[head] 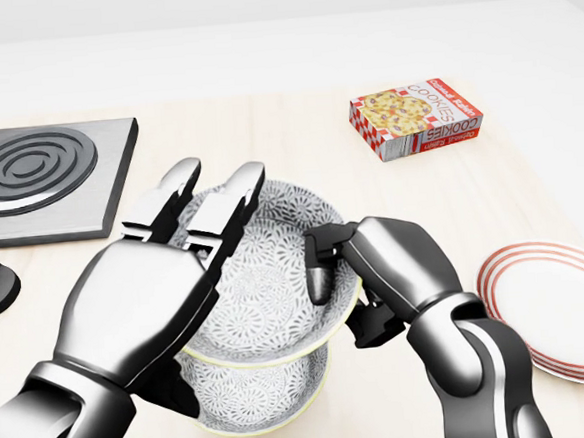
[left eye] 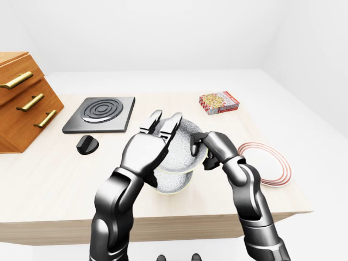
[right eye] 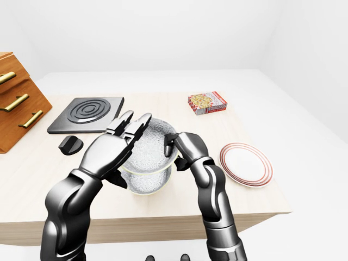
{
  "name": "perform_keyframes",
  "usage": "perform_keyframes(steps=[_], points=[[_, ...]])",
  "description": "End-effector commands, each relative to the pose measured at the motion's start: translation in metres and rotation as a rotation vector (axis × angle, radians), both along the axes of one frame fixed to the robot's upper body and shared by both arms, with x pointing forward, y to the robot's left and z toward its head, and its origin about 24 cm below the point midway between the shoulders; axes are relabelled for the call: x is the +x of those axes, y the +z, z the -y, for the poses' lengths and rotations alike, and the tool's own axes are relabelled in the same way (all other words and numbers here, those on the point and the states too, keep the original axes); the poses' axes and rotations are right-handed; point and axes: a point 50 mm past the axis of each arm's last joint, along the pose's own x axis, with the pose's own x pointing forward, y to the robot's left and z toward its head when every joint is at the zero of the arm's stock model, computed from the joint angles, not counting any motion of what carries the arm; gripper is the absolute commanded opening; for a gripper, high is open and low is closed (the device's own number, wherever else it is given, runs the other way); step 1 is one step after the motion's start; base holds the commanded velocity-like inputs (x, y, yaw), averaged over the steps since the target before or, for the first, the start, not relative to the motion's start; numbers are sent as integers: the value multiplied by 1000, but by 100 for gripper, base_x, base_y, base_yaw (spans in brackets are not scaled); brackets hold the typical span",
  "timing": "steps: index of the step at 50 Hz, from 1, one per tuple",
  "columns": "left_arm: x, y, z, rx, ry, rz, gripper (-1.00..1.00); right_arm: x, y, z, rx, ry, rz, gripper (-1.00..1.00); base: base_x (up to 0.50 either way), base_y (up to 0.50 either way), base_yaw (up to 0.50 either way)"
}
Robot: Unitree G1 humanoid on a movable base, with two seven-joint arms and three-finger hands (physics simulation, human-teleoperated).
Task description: Pick the akita bowl from table center and place it on the plate.
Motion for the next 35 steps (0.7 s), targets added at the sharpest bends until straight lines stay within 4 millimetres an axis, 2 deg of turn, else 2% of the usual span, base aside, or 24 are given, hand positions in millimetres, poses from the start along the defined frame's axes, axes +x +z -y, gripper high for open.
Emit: perform_keyframes(steps=[1,15,20,28,35], points=[[2,19,-7,-36,25,73,100,0,9,9,141,7,40,-100,0,0,0],[7,30,-20,-79,76,95,100,7,17,52,142,-109,75,-100,0,0,0],[7,31,-22,-87,82,97,100,0,13,70,148,-159,70,-100,0,0,0],[8,24,-26,-107,95,58,100,-3,20,89,142,-215,101,-100,0,0,0],[14,11,-32,-154,112,-30,100,-9,19,107,142,-276,109,-100,0,0,0]])
